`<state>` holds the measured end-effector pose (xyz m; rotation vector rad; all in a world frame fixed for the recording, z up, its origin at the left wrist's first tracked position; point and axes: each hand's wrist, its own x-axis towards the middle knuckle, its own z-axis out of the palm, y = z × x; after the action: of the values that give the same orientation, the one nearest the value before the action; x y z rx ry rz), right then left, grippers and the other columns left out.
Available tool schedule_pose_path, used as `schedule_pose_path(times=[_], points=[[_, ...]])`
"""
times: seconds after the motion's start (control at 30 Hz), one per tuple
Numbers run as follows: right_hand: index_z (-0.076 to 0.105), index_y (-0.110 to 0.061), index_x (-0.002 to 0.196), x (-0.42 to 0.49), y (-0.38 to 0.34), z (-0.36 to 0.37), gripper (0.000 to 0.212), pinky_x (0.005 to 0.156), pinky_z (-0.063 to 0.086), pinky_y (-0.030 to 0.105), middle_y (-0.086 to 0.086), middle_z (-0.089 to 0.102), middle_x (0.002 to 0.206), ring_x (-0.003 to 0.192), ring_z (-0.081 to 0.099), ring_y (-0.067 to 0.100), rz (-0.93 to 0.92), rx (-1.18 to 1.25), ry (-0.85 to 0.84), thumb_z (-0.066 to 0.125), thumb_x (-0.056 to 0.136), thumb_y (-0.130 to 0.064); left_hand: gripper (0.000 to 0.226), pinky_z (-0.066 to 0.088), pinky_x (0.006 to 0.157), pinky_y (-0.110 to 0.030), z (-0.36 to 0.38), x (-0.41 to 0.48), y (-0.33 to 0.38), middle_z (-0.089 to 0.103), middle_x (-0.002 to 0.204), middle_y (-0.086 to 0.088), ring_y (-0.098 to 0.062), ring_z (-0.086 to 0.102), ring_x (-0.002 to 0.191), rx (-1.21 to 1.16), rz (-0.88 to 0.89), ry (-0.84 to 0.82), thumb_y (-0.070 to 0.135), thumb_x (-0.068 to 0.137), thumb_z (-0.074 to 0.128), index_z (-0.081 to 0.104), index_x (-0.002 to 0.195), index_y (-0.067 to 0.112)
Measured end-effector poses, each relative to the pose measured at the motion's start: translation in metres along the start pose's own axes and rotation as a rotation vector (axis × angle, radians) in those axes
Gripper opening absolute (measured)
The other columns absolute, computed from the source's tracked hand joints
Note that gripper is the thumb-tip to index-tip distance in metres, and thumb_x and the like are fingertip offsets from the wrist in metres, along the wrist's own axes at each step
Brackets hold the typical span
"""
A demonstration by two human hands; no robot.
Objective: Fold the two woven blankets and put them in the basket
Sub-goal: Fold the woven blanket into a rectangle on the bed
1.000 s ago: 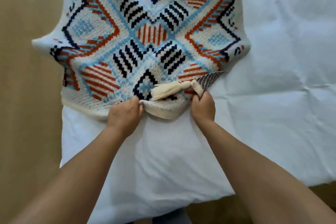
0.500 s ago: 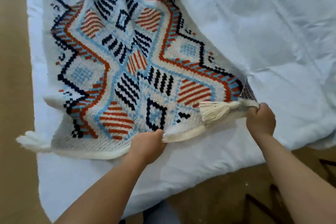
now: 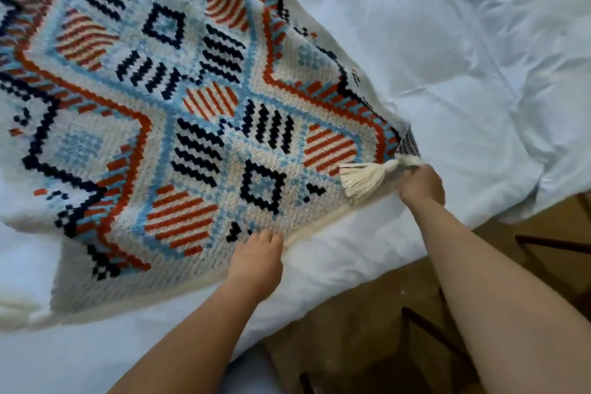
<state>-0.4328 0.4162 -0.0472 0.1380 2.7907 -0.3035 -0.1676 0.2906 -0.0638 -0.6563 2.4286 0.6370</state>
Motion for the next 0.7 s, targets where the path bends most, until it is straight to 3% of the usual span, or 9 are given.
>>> schedule_pose_path(times=[0.1, 0.17, 0.23, 0.3, 0.37, 0.47, 0.6, 0.7], points=[[0.035, -0.009, 0.131, -0.003, -0.010, 0.008, 0.046, 0.085, 0.042, 0.046, 0.020, 0.039, 0.132, 0.117, 0.044, 0.040, -0.017, -0.032, 0.039, 0.049, 0.090, -0.026, 0.041, 0.036, 0.090, -0.034, -0.001, -0.002, -0.005, 0.042, 0.127, -0.004, -0.024, 0.041, 0.113, 0.105, 0.032, 0.008, 0.026, 0.092, 0.043, 0.034, 0.131, 0.017], [0.028, -0.015, 0.137, -0.001, -0.010, 0.009, 0.057, 0.087, 0.040, 0.047, 0.021, 0.033, 0.136, 0.117, 0.038, 0.040, -0.190, -0.192, 0.103, 0.054, 0.087, -0.023, 0.046, 0.036, 0.089, -0.034, -0.001, -0.002, -0.005, 0.040, 0.128, -0.004, -0.024, 0.041, 0.114, 0.157, 0.041, -0.005, 0.031, 0.090, 0.047, 0.032, 0.132, 0.018], [0.030, -0.017, 0.137, 0.003, -0.011, 0.010, 0.058, 0.090, 0.038, 0.047, 0.020, 0.033, 0.137, 0.118, 0.037, 0.040, -0.393, -0.375, 0.130, 0.056, 0.086, -0.017, 0.047, 0.036, 0.090, -0.034, -0.002, 0.001, 0.000, 0.039, 0.129, -0.005, -0.025, 0.040, 0.115, 0.169, 0.047, -0.009, 0.032, 0.090, 0.048, 0.033, 0.131, 0.016], [0.042, -0.012, 0.130, 0.008, -0.011, 0.012, 0.044, 0.088, 0.038, 0.045, 0.020, 0.038, 0.134, 0.116, 0.038, 0.039, -0.501, -0.473, 0.109, 0.052, 0.087, -0.013, 0.046, 0.036, 0.091, -0.036, -0.006, 0.010, 0.013, 0.040, 0.128, -0.006, -0.026, 0.041, 0.115, 0.161, 0.076, 0.007, 0.030, 0.090, 0.048, 0.034, 0.130, 0.015], [0.051, -0.006, 0.116, 0.012, -0.010, 0.014, 0.027, 0.077, 0.038, 0.040, 0.020, 0.044, 0.127, 0.111, 0.041, 0.037, -0.506, -0.438, 0.081, 0.048, 0.089, -0.010, 0.042, 0.036, 0.088, -0.036, -0.011, 0.023, 0.030, 0.042, 0.124, -0.006, -0.026, 0.042, 0.110, 0.165, 0.128, 0.047, 0.028, 0.090, 0.048, 0.035, 0.128, 0.015], [0.050, -0.003, 0.111, 0.017, -0.005, 0.011, 0.023, 0.064, 0.032, 0.035, 0.021, 0.046, 0.118, 0.104, 0.046, 0.036, -0.510, -0.348, 0.081, 0.044, 0.089, -0.003, 0.042, 0.033, 0.079, -0.034, -0.021, 0.043, 0.057, 0.043, 0.119, -0.007, -0.026, 0.043, 0.105, 0.186, 0.195, 0.093, 0.030, 0.089, 0.051, 0.037, 0.125, 0.014], [0.048, -0.002, 0.107, 0.048, 0.017, -0.023, 0.022, 0.062, 0.029, 0.035, 0.023, 0.047, 0.111, 0.087, 0.053, 0.040, -0.423, -0.201, 0.139, 0.041, 0.087, 0.002, 0.046, 0.036, 0.080, -0.034, -0.029, 0.067, 0.073, 0.043, 0.118, -0.006, -0.025, 0.043, 0.104, 0.252, 0.222, 0.115, 0.035, 0.088, 0.052, 0.036, 0.126, 0.015], [0.044, -0.002, 0.113, 0.078, 0.044, -0.051, 0.022, 0.068, 0.036, 0.039, 0.024, 0.048, 0.115, 0.095, 0.054, 0.042, -0.264, -0.193, 0.191, 0.040, 0.091, -0.003, 0.052, 0.038, 0.082, -0.034, -0.031, 0.080, 0.078, 0.043, 0.120, -0.006, -0.024, 0.044, 0.105, 0.257, 0.230, 0.135, 0.034, 0.088, 0.051, 0.031, 0.132, 0.015]])
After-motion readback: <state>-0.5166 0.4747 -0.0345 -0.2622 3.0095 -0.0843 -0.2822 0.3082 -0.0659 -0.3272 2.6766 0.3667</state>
